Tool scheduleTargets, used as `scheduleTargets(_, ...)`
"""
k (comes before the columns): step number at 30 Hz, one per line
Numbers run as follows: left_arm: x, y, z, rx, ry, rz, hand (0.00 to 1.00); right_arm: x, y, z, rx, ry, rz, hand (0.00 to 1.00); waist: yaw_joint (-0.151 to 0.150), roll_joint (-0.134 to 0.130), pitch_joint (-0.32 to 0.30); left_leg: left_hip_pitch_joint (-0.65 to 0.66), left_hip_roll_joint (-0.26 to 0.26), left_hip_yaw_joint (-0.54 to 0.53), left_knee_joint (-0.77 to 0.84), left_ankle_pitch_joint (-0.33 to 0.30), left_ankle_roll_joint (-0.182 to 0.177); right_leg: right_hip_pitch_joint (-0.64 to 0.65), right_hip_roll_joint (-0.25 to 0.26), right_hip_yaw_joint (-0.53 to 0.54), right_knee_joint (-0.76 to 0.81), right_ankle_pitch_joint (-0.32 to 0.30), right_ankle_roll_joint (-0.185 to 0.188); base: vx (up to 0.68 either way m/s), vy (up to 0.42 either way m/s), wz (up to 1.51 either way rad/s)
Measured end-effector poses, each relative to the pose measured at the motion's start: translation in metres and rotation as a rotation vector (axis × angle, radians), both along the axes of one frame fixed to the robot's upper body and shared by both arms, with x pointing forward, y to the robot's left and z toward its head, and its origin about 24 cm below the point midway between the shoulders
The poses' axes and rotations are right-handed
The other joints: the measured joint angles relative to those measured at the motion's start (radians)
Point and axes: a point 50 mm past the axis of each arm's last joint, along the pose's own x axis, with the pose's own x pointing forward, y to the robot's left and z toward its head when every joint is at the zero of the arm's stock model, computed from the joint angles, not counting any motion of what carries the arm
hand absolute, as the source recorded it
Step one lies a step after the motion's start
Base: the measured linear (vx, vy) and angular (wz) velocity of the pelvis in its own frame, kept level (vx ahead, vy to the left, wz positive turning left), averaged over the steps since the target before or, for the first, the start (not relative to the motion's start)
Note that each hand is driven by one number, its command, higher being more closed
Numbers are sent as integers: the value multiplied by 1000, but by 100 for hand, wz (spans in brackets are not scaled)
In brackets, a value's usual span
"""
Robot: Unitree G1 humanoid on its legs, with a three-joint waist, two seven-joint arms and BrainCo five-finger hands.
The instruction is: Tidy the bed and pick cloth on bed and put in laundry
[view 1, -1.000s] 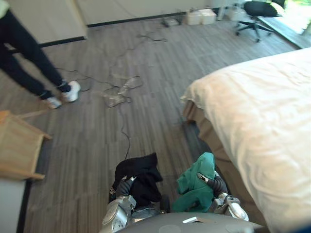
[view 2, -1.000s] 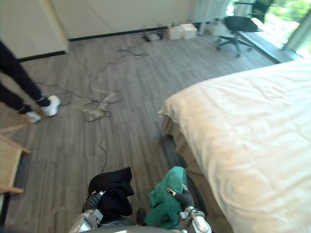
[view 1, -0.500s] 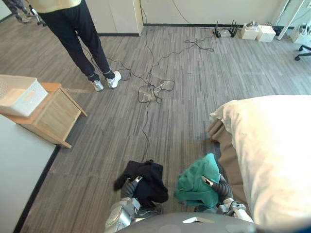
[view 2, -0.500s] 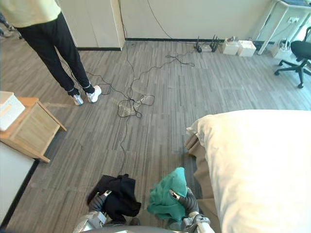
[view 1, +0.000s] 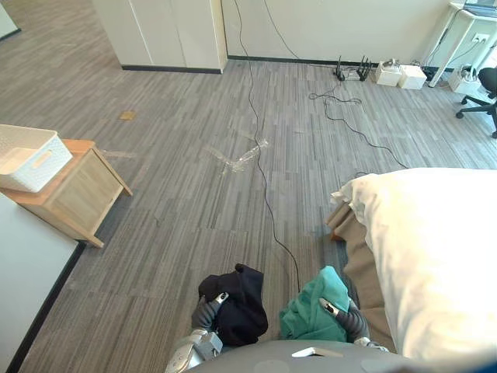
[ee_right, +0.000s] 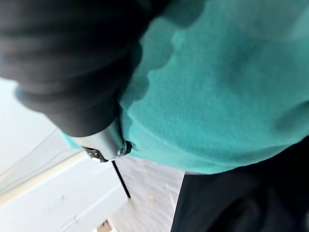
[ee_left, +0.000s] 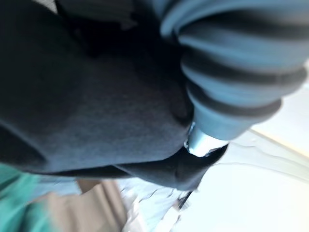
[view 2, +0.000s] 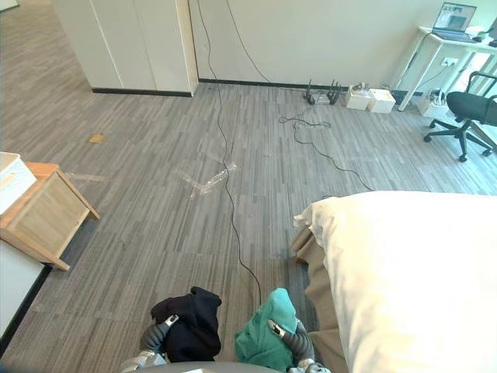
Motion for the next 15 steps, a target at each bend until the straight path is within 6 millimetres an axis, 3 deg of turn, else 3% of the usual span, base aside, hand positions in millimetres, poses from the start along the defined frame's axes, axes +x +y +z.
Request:
scheduleTargets(1, 1, 8, 3, 39, -32, 20, 100, 5, 0, 4, 10, -38, -22, 100, -2, -6, 28, -118, 42, 24, 273, -4, -2, -9, 3, -4, 52, -40, -13, 29, -115, 0)
scheduleTargets(2, 6, 10, 8, 72, -68, 7, 100, 4, -4, 7, 14, -54, -45, 100, 1, -4, 66, -242, 84, 16, 535, 80, -5, -6, 7, -13, 106, -79, -18, 62, -164, 14)
scheduleTargets(3, 7, 9, 10, 83, -88, 0, 100, 3, -9, 8, 17, -60, -61, 100, 11, -3, 76, -307, 95, 11, 654, 172, -18, -1, 4, -10, 135, -104, -25, 25, -137, 10)
scheduleTargets(4, 10, 8, 13, 89, -109, -4, 100, 5, -9, 9, 22, -69, -66, 100, 18, -12, 81, -342, 92, 9, 713, 208, -29, 4, 0, -13, 140, -121, -24, 134, -108, 22)
scheduleTargets(5, 12, 2, 17, 88, -141, -26, 100, 3, -16, 10, 9, -70, -75, 100, 21, 14, 86, -385, 94, 20, 766, 155, -27, 36, -4, -39, 143, -144, -28, 140, -70, 36)
scheduleTargets(7, 14, -7, 20, 70, -162, -53, 100, 4, -20, 11, -1, -78, -63, 100, 24, 26, 92, -391, 95, 82, 701, 58, -8, 68, -8, -61, 143, -166, -34, 218, -34, 50)
scheduleTargets(8, 13, -14, 23, 56, -174, -54, 100, 6, -17, 13, 7, -91, -56, 100, 28, 37, 91, -382, 90, 173, 555, 20, -9, 80, -16, -81, 144, -190, -29, 316, 15, 46)
scheduleTargets(10, 12, -16, 25, 54, -184, -53, 100, 11, -11, 16, 17, -117, -31, 100, 31, 36, 89, -370, 75, 268, 390, 17, -5, 104, -29, -106, 142, -216, -16, 345, 35, 37)
scheduleTargets(11, 12, -17, 25, 52, -186, -55, 100, 11, -8, 17, 12, -129, 5, 100, 44, 32, 87, -345, 49, 322, 256, 31, 9, 142, -45, -126, 128, -230, 21, 437, 55, 33)
scheduleTargets(12, 12, -18, 25, 49, -187, -56, 100, 10, -8, 16, 10, -124, 17, 100, 48, 31, 85, -334, 40, 330, 218, 43, 18, 166, -48, -135, 110, -236, 34, 468, 65, 23)
scheduleTargets(13, 12, -19, 26, 47, -190, -62, 100, 5, -7, 14, 6, -107, 38, 100, 56, 22, 78, -313, 32, 344, 197, 70, 67, 213, -55, -142, 73, -242, 52, 536, 83, 5)
scheduleTargets(14, 10, -19, 24, 40, -178, -59, 100, 3, -4, 10, 10, -88, 49, 100, 65, -3, 48, -296, 2, 354, 205, 23, 159, 235, -77, -142, 71, -225, 98, 614, 90, -1)
scheduleTargets(15, 11, -20, 23, 29, -172, -64, 100, 4, -5, 10, 3, -88, 53, 100, 74, -5, 26, -277, -8, 355, 208, -10, 221, 210, -95, -122, 152, -182, 153, 625, 106, -2)
